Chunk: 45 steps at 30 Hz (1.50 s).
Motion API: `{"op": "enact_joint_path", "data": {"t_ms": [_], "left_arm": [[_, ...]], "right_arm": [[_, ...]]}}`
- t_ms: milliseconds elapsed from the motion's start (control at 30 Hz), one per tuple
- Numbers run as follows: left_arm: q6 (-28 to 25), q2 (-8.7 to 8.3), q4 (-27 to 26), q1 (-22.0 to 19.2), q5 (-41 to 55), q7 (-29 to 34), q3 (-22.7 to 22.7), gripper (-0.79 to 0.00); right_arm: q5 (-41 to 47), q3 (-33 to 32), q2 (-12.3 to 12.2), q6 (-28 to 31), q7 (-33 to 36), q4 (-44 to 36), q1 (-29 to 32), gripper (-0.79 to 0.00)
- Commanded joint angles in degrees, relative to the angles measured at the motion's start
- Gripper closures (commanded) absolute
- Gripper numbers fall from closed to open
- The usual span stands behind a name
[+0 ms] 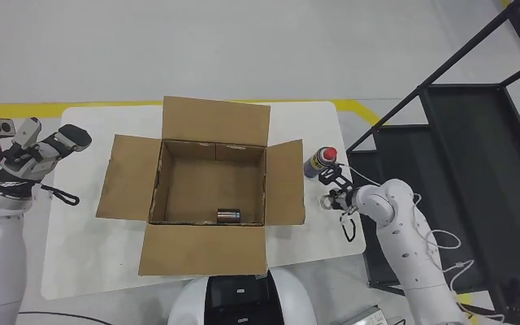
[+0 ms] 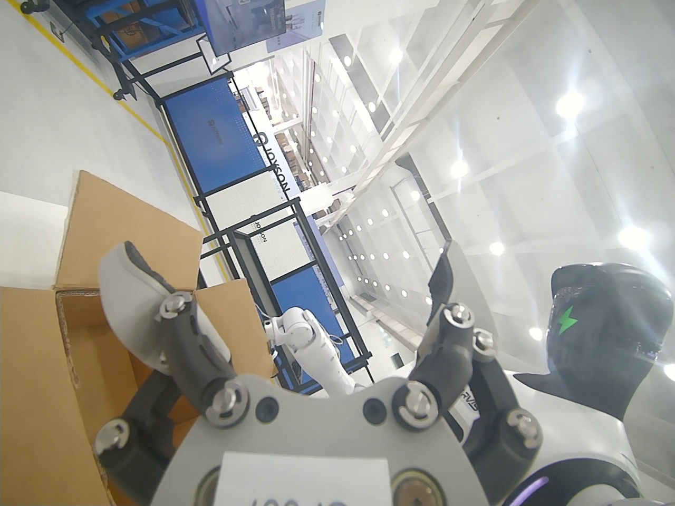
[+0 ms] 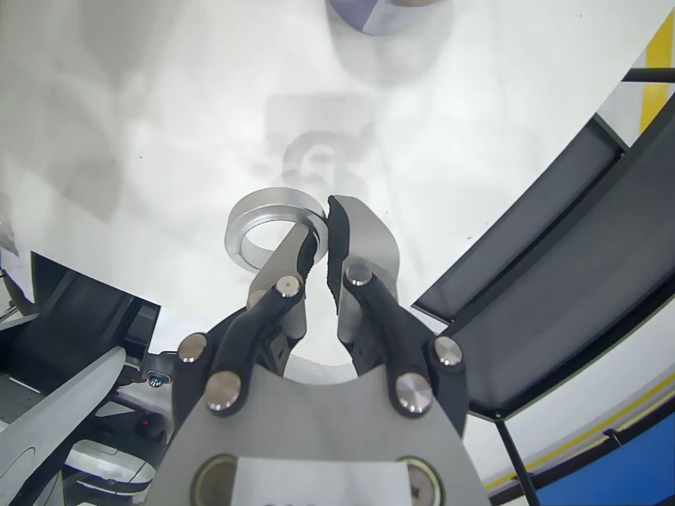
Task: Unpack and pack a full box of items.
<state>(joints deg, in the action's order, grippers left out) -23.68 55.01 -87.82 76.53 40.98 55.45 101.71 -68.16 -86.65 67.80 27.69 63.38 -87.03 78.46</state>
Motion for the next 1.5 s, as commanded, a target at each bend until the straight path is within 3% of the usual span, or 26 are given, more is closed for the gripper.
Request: {"op": "enact_joint_path", "data": {"t_ms": [0,200,233,300,333,400,433,467,667,833,1000,1233,1333,1467], "left_arm": [[0.0,0.0,0.0,0.0,0.0,0.0,0.0,-0.785],[0.0,0.0,0.0,0.0,0.0,0.0,0.0,-0.785],[0.0,0.0,0.0,0.0,0.0,0.0,0.0,-0.785],[0.0,0.0,0.0,0.0,0.0,0.0,0.0,-0.785],[0.0,0.0,0.0,0.0,0.0,0.0,0.0,-0.785],[0.0,0.0,0.0,0.0,0.0,0.0,0.0,-0.785],[0.0,0.0,0.0,0.0,0.0,0.0,0.0,-0.785],[0.0,0.0,0.0,0.0,0.0,0.0,0.0,-0.785],[0.0,0.0,0.0,0.0,0.0,0.0,0.0,-0.785],[0.0,0.0,0.0,0.0,0.0,0.0,0.0,-0.785],[0.0,0.0,0.0,0.0,0.0,0.0,0.0,-0.785],[0.0,0.0,0.0,0.0,0.0,0.0,0.0,-0.785],[0.0,0.0,0.0,0.0,0.0,0.0,0.0,-0.785],[0.0,0.0,0.0,0.0,0.0,0.0,0.0,-0.785]], "right_arm": [[-0.7,0.8,0.0,-0.5,0.4,1.2,-0.8,0.0],[-2.2,3.3,-0.1,-1.7,1.3,4.1,-2.7,0.0],[-2.3,3.7,-0.1,-1.8,1.3,4.6,-3.0,-0.092],[-2.5,4.4,-0.1,-2.1,1.6,5.4,-3.4,-0.172],[-2.6,4.7,-0.1,-2.3,1.4,5.8,-3.7,-0.283],[-2.5,5.3,-0.1,-2.0,1.1,6.1,-3.9,-0.388],[-1.8,5.4,-0.1,-1.5,0.4,5.7,-3.7,-0.511],[-1.6,5.2,-0.3,-1.0,0.1,5.4,-3.3,-0.773],[-2.3,4.2,-0.9,-1.2,1.0,1.9,-0.2,-0.785],[1.7,-0.9,-1.9,2.2,-4.0,-4.8,5.4,-0.785],[7.6,-8.4,-2.9,8.3,-11.5,-10.4,11.9,-0.785],[14.4,-17.2,-3.9,21.7,-27.8,-18.1,19.3,-0.785],[13.9,-19.6,-4.3,26.7,-33.8,-21.3,20.3,-0.785],[12.5,-19.3,-4.6,28.4,-37.2,-26.1,17.9,-0.785]]}}
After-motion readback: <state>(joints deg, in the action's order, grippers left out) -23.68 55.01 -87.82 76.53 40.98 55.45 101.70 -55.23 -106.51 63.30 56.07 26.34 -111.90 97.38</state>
